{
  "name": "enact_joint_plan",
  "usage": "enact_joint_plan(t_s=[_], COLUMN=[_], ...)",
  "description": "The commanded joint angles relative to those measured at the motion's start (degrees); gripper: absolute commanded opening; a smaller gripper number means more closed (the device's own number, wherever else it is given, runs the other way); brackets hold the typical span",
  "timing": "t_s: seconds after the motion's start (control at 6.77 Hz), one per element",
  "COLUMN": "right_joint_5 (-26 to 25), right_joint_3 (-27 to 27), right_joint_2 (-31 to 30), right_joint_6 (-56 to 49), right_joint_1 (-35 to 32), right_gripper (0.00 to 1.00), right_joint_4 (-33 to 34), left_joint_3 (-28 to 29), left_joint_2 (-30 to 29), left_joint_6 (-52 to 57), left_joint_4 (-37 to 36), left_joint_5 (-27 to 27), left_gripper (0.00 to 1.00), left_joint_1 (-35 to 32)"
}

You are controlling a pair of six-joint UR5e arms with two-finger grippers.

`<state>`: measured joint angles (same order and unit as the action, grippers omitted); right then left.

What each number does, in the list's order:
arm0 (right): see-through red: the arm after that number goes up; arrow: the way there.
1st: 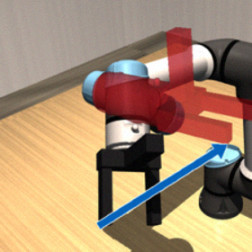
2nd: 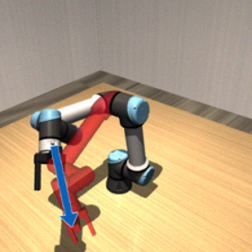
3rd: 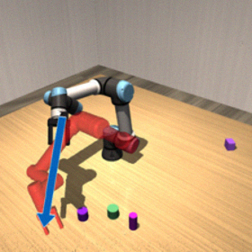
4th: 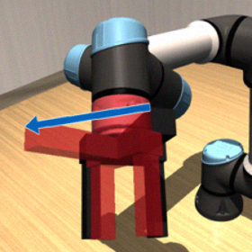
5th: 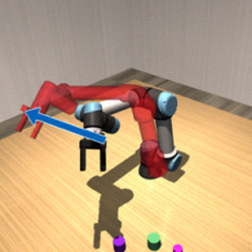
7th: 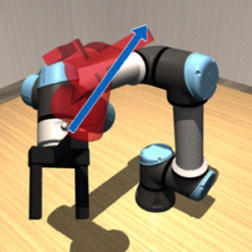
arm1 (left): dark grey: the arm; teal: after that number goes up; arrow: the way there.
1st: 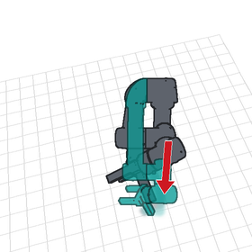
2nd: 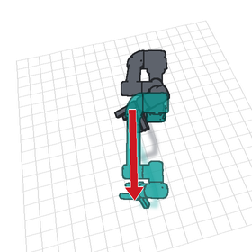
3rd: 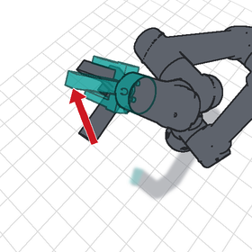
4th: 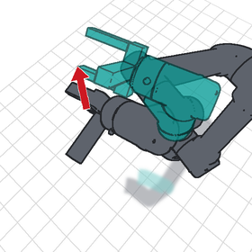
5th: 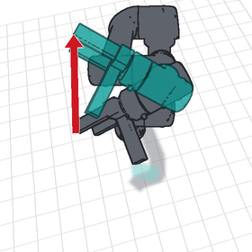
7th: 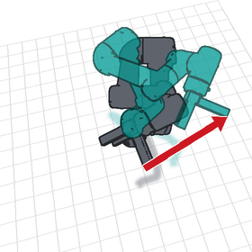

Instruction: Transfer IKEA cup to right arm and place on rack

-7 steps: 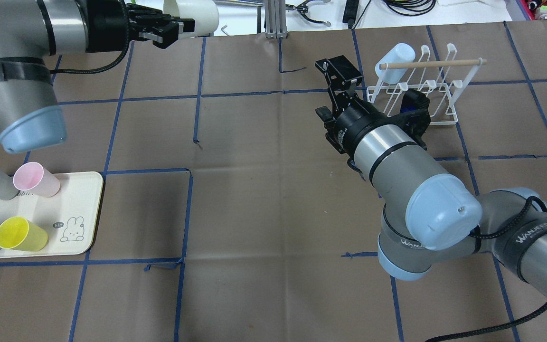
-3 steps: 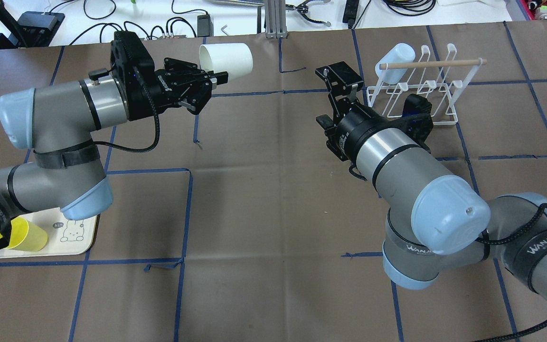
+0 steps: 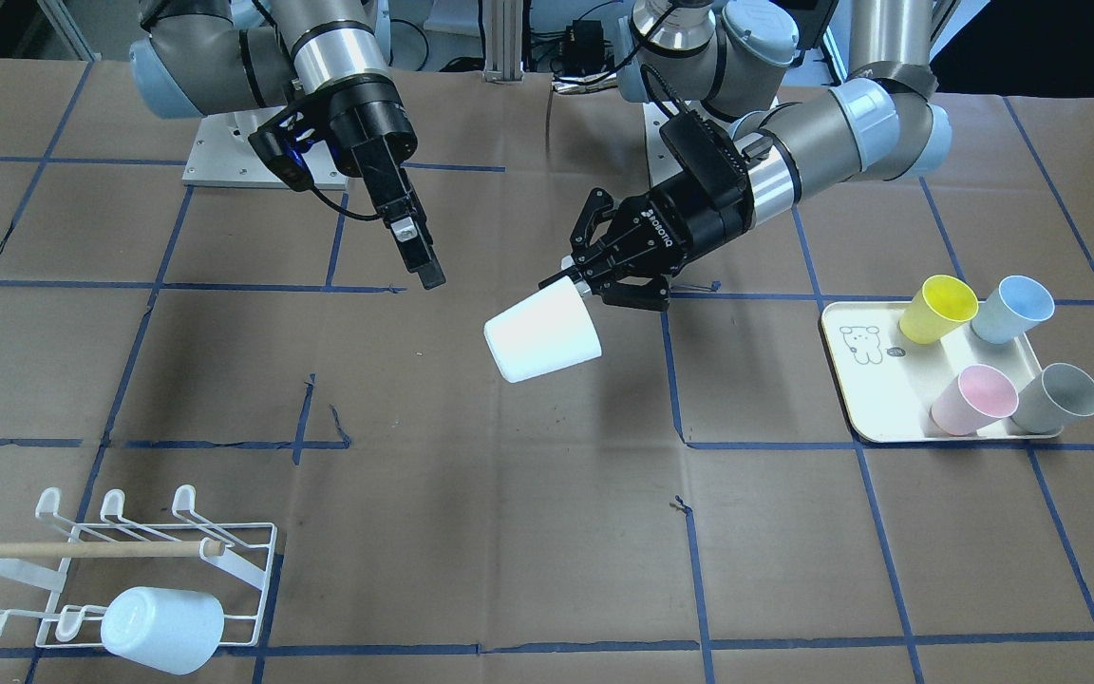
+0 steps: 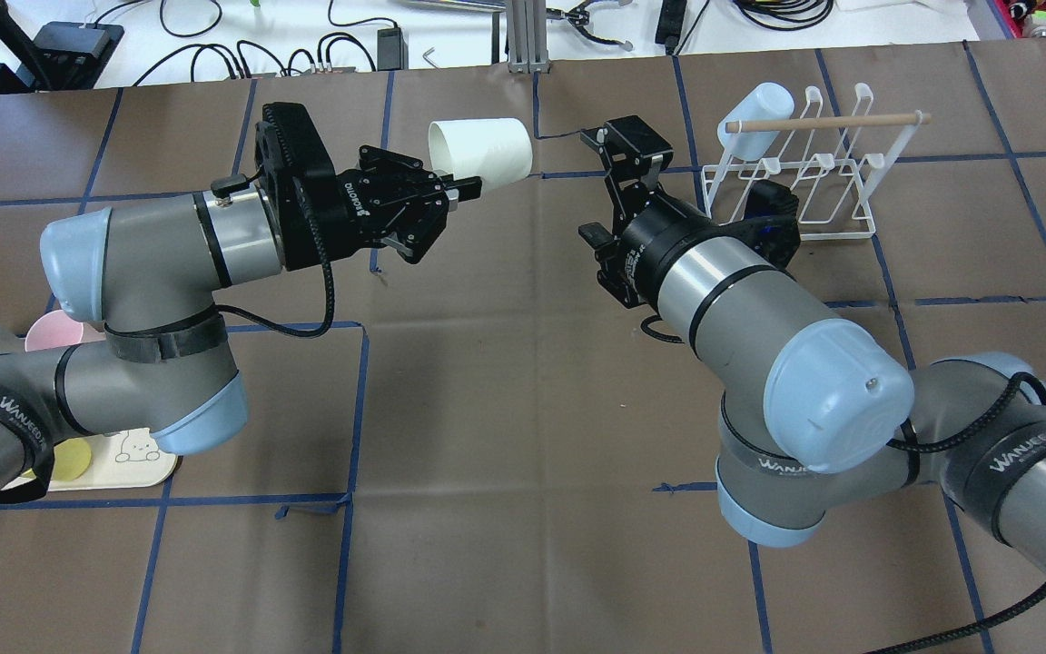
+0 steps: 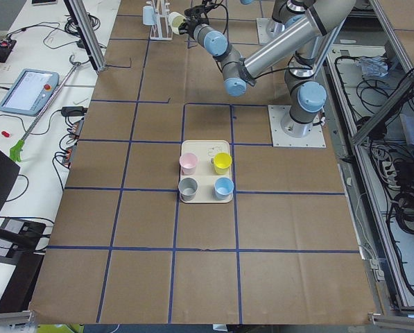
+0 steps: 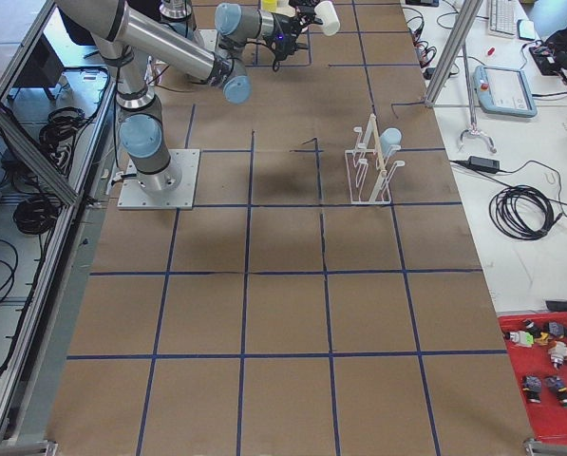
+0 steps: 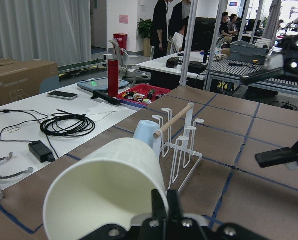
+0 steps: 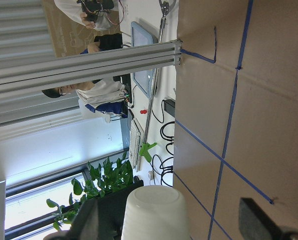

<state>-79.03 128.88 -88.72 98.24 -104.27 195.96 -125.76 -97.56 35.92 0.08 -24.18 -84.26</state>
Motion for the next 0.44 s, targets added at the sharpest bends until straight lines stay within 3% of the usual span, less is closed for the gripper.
enact_joint_plan(t_s=[0.0, 0.3], right_joint_5=[0.01, -0.07], right_joint_3=[-1.52, -2.75], right_joint_2=[1.53, 1.62], right_joint_6=[2.29, 2.39], right_joint_1=[-1.55, -2.51], right_gripper=[0.98, 0.96], right_joint_4=[-0.57, -2.68], left_joint_3=[-2.29, -2.30], left_joint_2=[0.70, 0.61], left_joint_6=[-0.67, -1.20], left_joint_4=[-2.70, -2.98], left_joint_5=[0.45, 0.36], left_gripper=[0.00, 0.01], left_joint_1=[-0.82, -0.82])
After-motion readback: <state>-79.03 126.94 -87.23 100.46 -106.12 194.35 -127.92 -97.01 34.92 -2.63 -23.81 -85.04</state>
